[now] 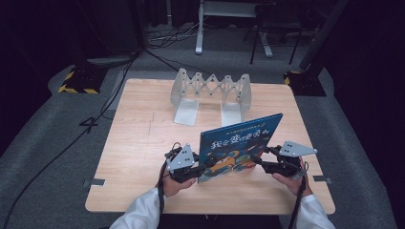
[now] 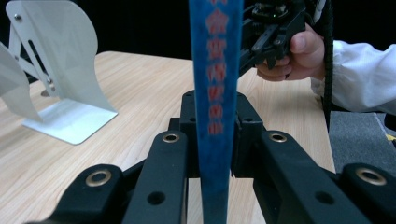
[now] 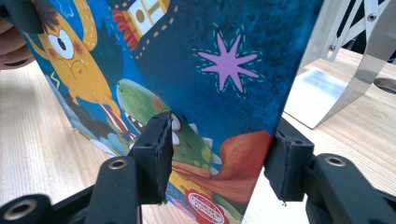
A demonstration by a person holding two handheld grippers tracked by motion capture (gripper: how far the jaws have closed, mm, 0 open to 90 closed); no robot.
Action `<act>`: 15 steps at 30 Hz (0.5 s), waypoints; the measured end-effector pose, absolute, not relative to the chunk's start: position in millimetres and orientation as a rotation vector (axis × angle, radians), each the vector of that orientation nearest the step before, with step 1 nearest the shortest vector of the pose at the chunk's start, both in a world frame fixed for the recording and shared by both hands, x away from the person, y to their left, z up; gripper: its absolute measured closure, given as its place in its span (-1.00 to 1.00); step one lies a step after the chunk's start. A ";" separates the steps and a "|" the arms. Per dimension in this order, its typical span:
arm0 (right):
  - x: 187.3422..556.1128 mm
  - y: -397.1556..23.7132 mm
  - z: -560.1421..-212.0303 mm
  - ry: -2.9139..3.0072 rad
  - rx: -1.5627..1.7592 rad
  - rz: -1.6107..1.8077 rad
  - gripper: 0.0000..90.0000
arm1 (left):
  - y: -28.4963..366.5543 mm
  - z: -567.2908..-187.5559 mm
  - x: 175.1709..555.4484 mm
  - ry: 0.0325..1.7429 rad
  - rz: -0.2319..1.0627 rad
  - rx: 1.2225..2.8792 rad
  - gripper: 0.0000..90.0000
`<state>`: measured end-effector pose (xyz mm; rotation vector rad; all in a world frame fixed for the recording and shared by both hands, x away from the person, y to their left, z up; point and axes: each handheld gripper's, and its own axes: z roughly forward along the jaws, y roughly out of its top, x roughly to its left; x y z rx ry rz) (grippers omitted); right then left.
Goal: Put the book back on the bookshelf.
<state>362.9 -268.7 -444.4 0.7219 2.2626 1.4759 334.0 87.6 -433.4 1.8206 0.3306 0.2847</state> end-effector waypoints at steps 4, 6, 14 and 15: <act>360.8 -269.1 -446.1 2.243 0.722 1.482 0.06 | 84.9 -434.3 334.6 0.347 0.288 1.783 0.75; 359.7 -268.8 -447.1 2.230 0.724 1.486 0.07 | 84.1 -434.8 334.9 0.360 0.292 1.769 0.73; 355.6 -269.4 -448.4 2.224 0.702 1.485 0.07 | 76.2 -428.6 334.3 0.354 0.266 1.717 0.70; 355.1 -269.6 -448.6 2.221 0.702 1.486 0.07 | 75.3 -427.7 334.6 0.343 0.276 1.721 0.70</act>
